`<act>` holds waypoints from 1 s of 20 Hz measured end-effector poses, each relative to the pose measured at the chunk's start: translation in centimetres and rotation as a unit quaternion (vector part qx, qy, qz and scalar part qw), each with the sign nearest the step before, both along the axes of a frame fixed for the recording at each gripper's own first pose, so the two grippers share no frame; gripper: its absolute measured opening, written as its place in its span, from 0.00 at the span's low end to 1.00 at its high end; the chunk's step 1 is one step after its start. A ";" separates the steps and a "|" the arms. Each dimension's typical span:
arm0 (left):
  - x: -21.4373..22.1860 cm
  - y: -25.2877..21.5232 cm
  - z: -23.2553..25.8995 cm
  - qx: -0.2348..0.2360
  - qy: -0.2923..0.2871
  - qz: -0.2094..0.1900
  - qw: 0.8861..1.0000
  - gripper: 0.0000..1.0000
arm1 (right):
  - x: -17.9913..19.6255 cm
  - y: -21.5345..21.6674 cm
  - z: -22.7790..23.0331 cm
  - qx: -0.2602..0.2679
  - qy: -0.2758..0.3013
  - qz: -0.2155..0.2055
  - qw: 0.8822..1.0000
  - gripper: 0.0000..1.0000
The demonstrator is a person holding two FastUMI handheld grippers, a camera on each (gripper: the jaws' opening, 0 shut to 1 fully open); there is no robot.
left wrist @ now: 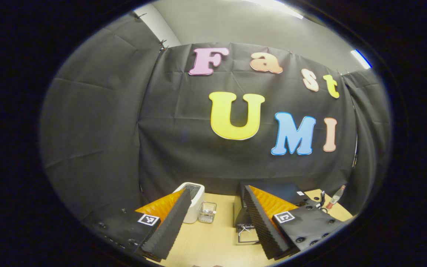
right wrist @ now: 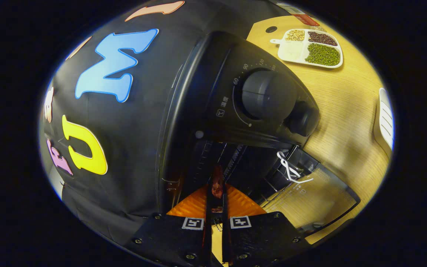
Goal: Open the electric oven with the left hand, put the food in, and close the electric oven.
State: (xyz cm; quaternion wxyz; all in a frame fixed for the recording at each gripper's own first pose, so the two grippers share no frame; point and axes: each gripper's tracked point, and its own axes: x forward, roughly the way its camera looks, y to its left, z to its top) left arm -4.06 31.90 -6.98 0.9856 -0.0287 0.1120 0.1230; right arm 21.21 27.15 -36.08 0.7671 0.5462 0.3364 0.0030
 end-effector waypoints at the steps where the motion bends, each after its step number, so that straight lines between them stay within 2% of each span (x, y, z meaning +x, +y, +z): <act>1: 0.4 0.0 -0.2 -0.002 0.000 -0.004 1.000 0.96 | 0.0 -0.2 0.4 -0.012 -0.004 0.004 1.000 0.13; 3: 1.3 -0.4 -0.9 -0.007 0.004 -0.017 1.000 0.93 | -0.2 0.0 -0.5 -0.056 0.017 0.024 0.998 0.16; 5: 2.2 -1.1 -1.3 -0.009 0.004 -0.030 0.999 0.96 | -0.5 -0.5 -0.9 -0.087 0.032 0.037 0.995 0.27; 8: 2.8 -2.7 -1.7 -0.004 0.005 -0.055 0.998 0.96 | -1.6 -2.0 -1.3 -0.126 0.049 0.046 0.990 0.32; 10: 3.4 -3.7 -2.1 -0.004 0.008 -0.071 0.997 0.96 | -2.0 -2.6 -1.1 -0.139 0.045 0.058 0.988 0.37; 12: 4.1 -4.8 -2.3 -0.012 0.007 -0.082 0.997 0.94 | -2.8 -3.1 -0.2 -0.158 0.036 0.074 0.984 0.47; 13: 4.4 -5.3 -2.5 -0.017 0.007 -0.087 0.996 0.96 | -3.2 -3.4 0.5 -0.170 0.026 0.079 0.982 0.49; 14: 4.6 -5.9 -2.6 -0.021 0.006 -0.091 0.996 0.91 | -3.7 -3.8 1.4 -0.185 0.015 0.085 0.979 0.49; 15: 4.9 -6.5 -2.6 -0.025 0.004 -0.096 0.995 0.91 | -4.5 -4.1 2.5 -0.201 0.001 0.093 0.975 0.49; 16: 5.3 -7.1 -2.7 -0.026 0.003 -0.100 0.995 0.92 | -5.1 -4.5 3.7 -0.222 -0.016 0.103 0.969 0.49; 17: 5.5 -7.8 -2.6 -0.025 0.000 -0.104 0.994 1.00 | -5.8 -5.1 5.1 -0.248 -0.037 0.114 0.961 0.49; 19: 6.0 -9.0 -2.3 -0.020 -0.006 -0.107 0.994 1.00 | -7.0 -6.6 8.0 -0.312 -0.085 0.129 0.938 0.50; 20: 6.4 -9.6 -2.3 -0.018 -0.009 -0.108 0.994 0.92 | -7.5 -7.3 10.0 -0.340 -0.112 0.132 0.924 0.50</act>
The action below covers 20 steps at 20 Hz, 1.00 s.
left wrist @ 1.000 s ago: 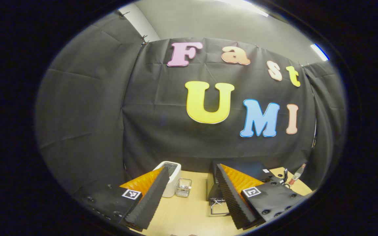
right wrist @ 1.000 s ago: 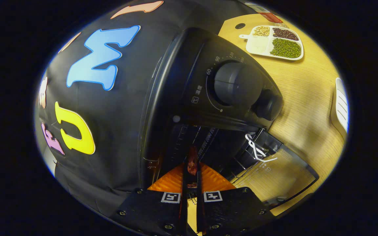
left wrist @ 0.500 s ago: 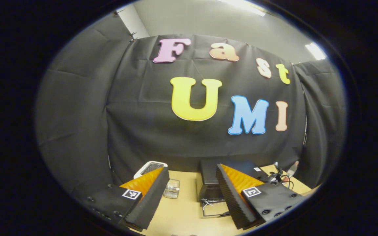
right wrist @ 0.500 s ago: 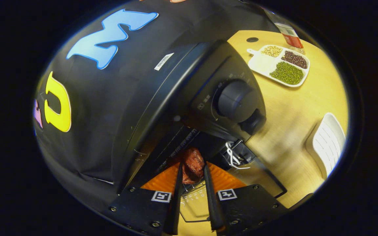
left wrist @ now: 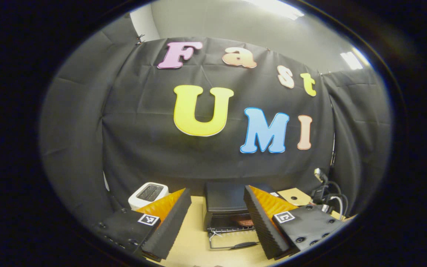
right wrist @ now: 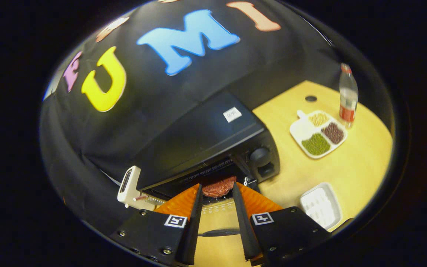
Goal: Open the electric oven with the left hand, put the food in, and close the electric oven.
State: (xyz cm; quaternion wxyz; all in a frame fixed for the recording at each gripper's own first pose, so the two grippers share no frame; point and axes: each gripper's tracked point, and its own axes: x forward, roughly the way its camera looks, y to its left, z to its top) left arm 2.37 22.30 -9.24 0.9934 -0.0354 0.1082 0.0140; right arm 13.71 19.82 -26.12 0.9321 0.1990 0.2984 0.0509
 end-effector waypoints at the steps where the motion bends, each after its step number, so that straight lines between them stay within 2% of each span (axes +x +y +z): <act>1: 0.2 -0.7 0.1 0.001 -0.002 0.000 1.000 1.00 | -0.5 -0.5 2.3 -0.019 -0.029 0.012 0.999 0.49; 3: 0.4 -2.2 0.1 0.001 -0.004 0.000 1.000 0.96 | -1.9 -1.3 7.0 -0.033 -0.081 0.032 0.996 0.49; 4: 0.4 -3.0 0.1 0.000 -0.005 -0.001 1.000 1.00 | -2.4 -2.0 9.5 -0.046 -0.108 0.035 0.993 0.49; 7: 0.8 -5.3 0.8 0.002 -0.014 -0.002 1.000 0.97 | -3.7 -4.6 17.0 -0.084 -0.203 0.033 0.975 0.49; 10: 0.9 -7.8 2.0 0.007 -0.028 -0.007 1.000 0.96 | -5.4 -6.3 22.0 -0.080 -0.250 0.024 0.965 0.49; 11: 0.9 -8.5 2.5 0.010 -0.035 -0.007 0.999 0.92 | -5.6 -7.4 23.1 -0.083 -0.260 0.012 0.962 0.39; 12: 0.8 -9.1 2.8 0.012 -0.041 -0.009 0.999 1.00 | -5.8 -8.8 24.1 -0.091 -0.270 -0.005 0.959 0.49; 13: 0.9 -9.8 3.2 0.013 -0.045 -0.011 0.999 0.96 | -5.8 -9.4 24.5 -0.100 -0.275 -0.005 0.956 0.60; 15: 1.4 -11.3 2.6 0.014 -0.039 -0.019 0.999 1.00 | -6.0 -10.5 24.1 -0.119 -0.273 -0.003 0.955 0.85; 20: 1.3 -13.5 -3.0 0.006 0.017 -0.021 1.000 1.00 | -6.4 -12.8 24.1 -0.134 -0.279 -0.016 0.951 0.86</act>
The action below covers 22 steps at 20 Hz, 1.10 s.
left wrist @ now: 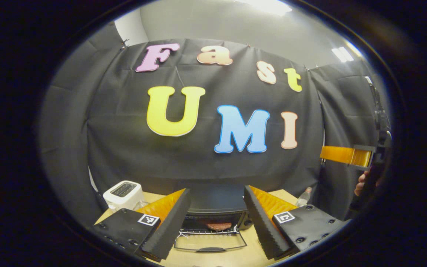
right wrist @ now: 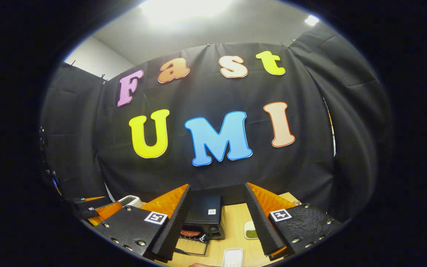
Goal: Open the electric oven with the left hand, put the food in, and close the electric oven.
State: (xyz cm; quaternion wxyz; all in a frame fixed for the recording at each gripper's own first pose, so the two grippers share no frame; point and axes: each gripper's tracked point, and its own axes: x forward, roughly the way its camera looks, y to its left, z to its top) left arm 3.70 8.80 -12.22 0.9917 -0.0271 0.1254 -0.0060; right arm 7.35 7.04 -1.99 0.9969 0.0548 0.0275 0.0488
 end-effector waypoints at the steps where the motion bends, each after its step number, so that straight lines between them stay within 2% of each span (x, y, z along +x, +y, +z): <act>1: 0.1 -0.3 -1.3 0.002 0.015 0.000 1.000 1.00 | 0.0 -0.2 0.1 0.001 -0.003 -0.001 1.000 0.86; 6: -0.9 -0.6 -7.9 -0.001 0.089 0.004 0.996 1.00 | -0.3 -2.0 0.2 -0.001 -0.010 -0.003 1.000 0.86; 7: -1.2 -0.7 -8.8 -0.001 0.097 0.005 0.995 0.92 | -0.3 -2.4 0.2 -0.002 -0.012 -0.004 1.000 0.86; 12: -1.7 -1.0 -14.0 0.023 0.153 0.008 0.988 0.92 | 0.5 -4.2 -1.9 0.013 0.007 -0.012 1.000 0.86; 13: -2.5 -1.1 -15.5 0.022 0.173 0.008 0.985 1.00 | 0.5 -4.7 -2.3 0.016 0.011 -0.016 1.000 0.86; 14: -3.1 -1.3 -17.2 0.015 0.195 0.007 0.981 0.97 | 0.7 -5.1 -2.7 0.016 0.016 -0.019 1.000 0.86; 16: -4.0 -1.4 -20.9 -0.005 0.241 0.009 0.970 1.00 | 0.6 -5.6 -3.4 0.015 0.022 -0.022 0.999 0.86; 17: -4.1 -1.4 -22.5 -0.009 0.260 0.009 0.966 0.97 | 0.7 -5.9 -3.7 0.013 0.025 -0.024 0.999 0.86; 22: -5.0 -1.0 -30.1 0.000 0.356 0.004 0.934 0.98 | 1.5 -6.7 -5.1 0.009 0.042 -0.036 0.998 0.86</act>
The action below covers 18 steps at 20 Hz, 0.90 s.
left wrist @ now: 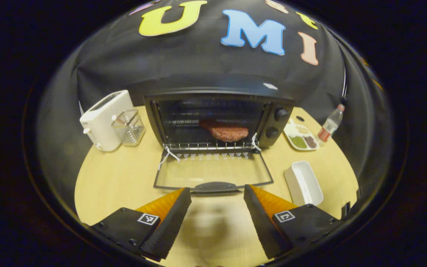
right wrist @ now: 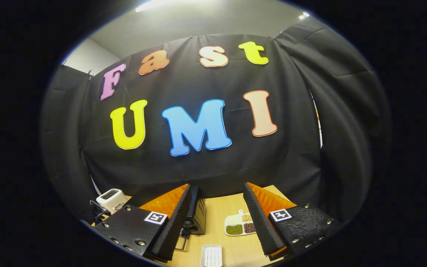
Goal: Open the electric oven with the left hand, put the food in, and close the electric oven.
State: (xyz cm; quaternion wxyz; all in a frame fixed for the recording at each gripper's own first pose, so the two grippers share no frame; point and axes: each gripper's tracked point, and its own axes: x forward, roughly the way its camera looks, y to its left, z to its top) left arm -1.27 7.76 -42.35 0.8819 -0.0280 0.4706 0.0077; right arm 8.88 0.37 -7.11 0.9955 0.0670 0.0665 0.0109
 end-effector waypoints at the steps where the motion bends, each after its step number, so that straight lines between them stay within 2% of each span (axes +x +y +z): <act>1: -0.4 -0.1 -1.1 -0.008 0.021 0.004 1.000 0.97 | -0.1 -0.3 -0.3 0.002 0.003 -0.001 1.000 0.86; 2: -0.8 -0.6 -2.3 -0.024 0.043 0.002 0.999 1.00 | -0.1 -0.6 -0.5 0.002 0.006 -0.003 1.000 0.86; 3: -1.2 -0.9 -3.1 -0.032 0.062 0.000 0.998 0.97 | -0.1 -0.8 -0.9 0.001 0.009 -0.004 1.000 0.86; 8: -1.3 0.4 -6.9 -0.020 0.126 0.024 0.992 0.98 | -0.3 -2.1 -1.7 -0.003 0.019 -0.014 1.000 0.86; 11: -0.6 0.4 -8.1 -0.007 0.145 0.021 0.989 0.98 | -0.4 -2.7 -2.2 -0.001 0.024 -0.019 1.000 0.86; 12: -0.4 0.4 -8.4 -0.003 0.150 0.016 0.989 0.93 | -0.4 -3.0 -2.2 -0.003 0.024 -0.022 0.999 0.86; 13: -0.3 0.2 -8.7 -0.002 0.157 0.013 0.988 1.00 | -0.5 -3.4 -2.2 -0.005 0.025 -0.025 0.999 0.86; 14: -0.3 0.2 -9.0 0.001 0.164 0.010 0.986 0.97 | -0.4 -3.6 -2.2 -0.007 0.025 -0.028 0.999 0.86; 15: -0.2 0.3 -9.3 0.006 0.167 0.007 0.986 1.00 | -0.4 -3.8 -2.1 -0.007 0.025 -0.029 0.999 0.86; 18: 0.3 0.4 -9.8 0.008 0.173 0.007 0.985 0.98 | -0.6 -4.3 -2.1 -0.004 0.026 -0.036 0.999 0.86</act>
